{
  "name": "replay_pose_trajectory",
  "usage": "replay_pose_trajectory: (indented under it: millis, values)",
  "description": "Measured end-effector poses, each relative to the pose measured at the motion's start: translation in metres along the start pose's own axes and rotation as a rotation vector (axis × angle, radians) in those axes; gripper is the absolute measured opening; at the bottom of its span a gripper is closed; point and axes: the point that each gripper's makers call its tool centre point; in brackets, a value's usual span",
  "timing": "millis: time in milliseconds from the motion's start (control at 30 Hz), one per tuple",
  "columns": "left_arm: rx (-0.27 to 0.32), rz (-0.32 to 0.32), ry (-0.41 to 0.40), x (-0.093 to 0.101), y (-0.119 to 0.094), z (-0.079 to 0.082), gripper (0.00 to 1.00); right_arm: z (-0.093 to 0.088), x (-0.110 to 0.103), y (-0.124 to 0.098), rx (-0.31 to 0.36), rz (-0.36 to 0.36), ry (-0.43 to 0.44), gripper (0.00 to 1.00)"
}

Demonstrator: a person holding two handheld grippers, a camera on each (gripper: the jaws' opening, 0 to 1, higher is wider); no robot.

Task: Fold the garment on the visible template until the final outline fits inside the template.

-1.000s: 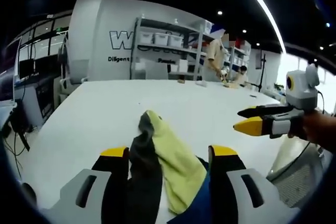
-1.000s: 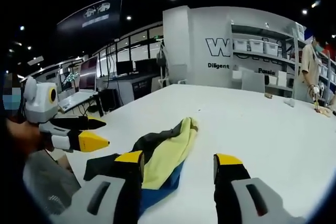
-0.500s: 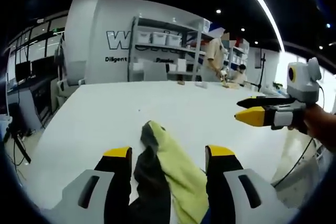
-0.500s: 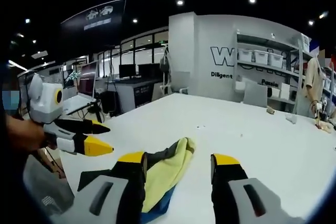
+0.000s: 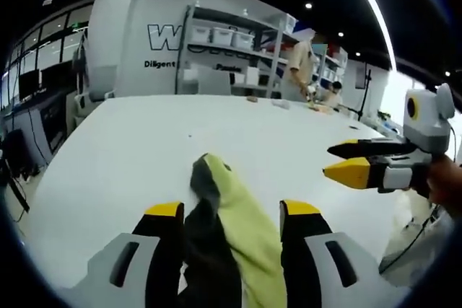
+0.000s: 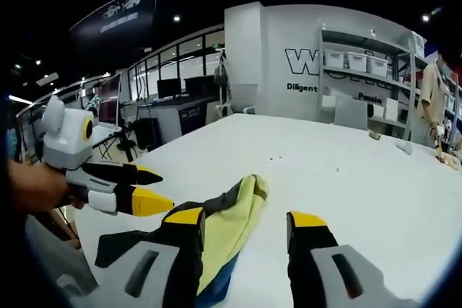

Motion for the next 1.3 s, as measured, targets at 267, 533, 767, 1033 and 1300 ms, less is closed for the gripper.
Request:
replay_pose_trajectory:
  millis: [267, 533, 767, 1033, 1300]
  values:
    - [-0.062, 0.018, 0.019, -0.013, 0.029, -0.016, 0.45, -0.007, 0.008, 0.021, -0.024, 0.001, 0.007, 0.42]
    - [-0.107, 0.016, 0.018, -0.016, 0.045, -0.032, 0.43, -0.022, 0.012, 0.044, -0.064, 0.011, 0.018, 0.4]
    - [-0.132, 0.014, 0.02, -0.017, 0.056, -0.042, 0.38, -0.04, 0.019, 0.061, -0.101, 0.011, 0.049, 0.39]
    - [-0.168, 0.013, 0.023, -0.018, 0.063, -0.054, 0.32, -0.05, 0.018, 0.067, -0.12, 0.024, 0.064, 0.38]
    - [-0.193, 0.016, 0.013, -0.019, 0.068, -0.061, 0.23, -0.054, 0.017, 0.07, -0.126, 0.032, 0.066, 0.36]
Point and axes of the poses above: the point that each gripper's makers call its tool centre point, and the gripper's own axes: y roughly forward along the fingers, x roughly to its right, z roughly out of its top, and after that the axes turned 5 degrees about x, right-handed
